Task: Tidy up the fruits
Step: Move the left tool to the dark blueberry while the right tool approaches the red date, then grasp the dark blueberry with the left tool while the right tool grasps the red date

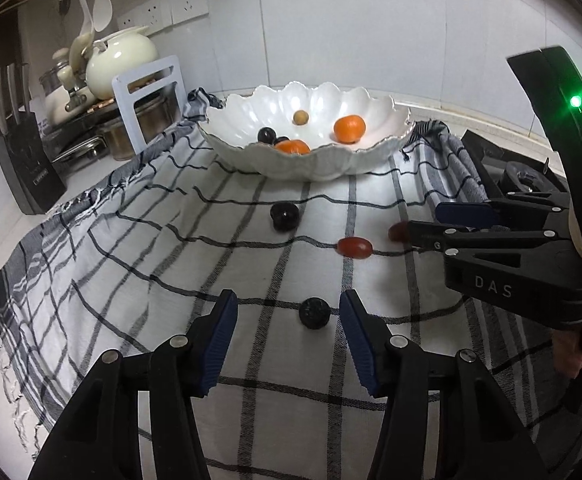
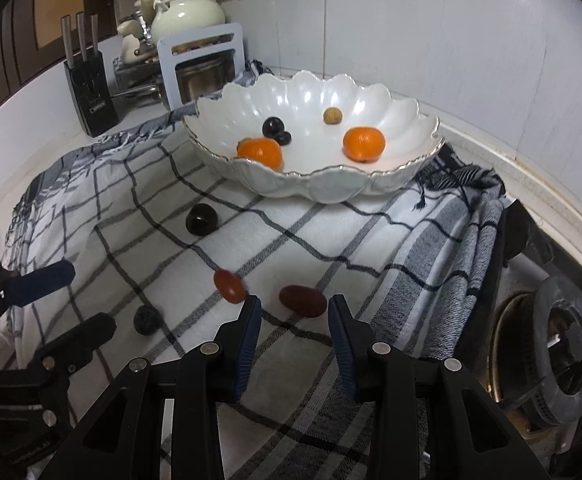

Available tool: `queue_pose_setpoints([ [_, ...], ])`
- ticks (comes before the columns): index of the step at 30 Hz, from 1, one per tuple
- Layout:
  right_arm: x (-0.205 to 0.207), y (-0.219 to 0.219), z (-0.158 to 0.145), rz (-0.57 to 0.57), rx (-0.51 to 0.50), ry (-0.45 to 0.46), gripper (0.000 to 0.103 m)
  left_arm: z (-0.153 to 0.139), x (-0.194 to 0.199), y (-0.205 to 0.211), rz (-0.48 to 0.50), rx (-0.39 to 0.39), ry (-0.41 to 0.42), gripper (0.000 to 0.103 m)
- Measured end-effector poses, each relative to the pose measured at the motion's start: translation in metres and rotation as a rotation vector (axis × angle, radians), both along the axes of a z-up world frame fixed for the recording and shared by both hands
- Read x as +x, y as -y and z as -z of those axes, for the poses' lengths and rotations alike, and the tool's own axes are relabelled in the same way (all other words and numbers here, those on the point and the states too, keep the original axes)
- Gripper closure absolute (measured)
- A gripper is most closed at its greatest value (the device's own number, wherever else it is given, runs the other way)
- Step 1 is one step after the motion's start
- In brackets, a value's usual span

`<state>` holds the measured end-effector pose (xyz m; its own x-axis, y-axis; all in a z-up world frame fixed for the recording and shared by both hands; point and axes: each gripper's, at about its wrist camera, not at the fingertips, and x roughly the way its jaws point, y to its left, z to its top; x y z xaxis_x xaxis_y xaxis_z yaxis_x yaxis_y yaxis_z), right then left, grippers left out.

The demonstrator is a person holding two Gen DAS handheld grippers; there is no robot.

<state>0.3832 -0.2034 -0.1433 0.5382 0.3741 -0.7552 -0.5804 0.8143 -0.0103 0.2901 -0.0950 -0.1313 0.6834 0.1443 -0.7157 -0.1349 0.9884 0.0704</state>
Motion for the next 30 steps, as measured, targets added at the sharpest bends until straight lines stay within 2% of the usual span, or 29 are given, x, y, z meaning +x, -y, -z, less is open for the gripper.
queue_pose_setpoints([
  [16,0.019,-0.008,0.017,0.040,-0.023,-0.034,0.067,0.024,0.018,0.003,0.010,-0.025,-0.054,0.062],
  [30,0.023,-0.013,0.027,0.043,-0.042,-0.054,0.067,0.033,0.025,0.007,0.028,-0.044,-0.080,0.075],
])
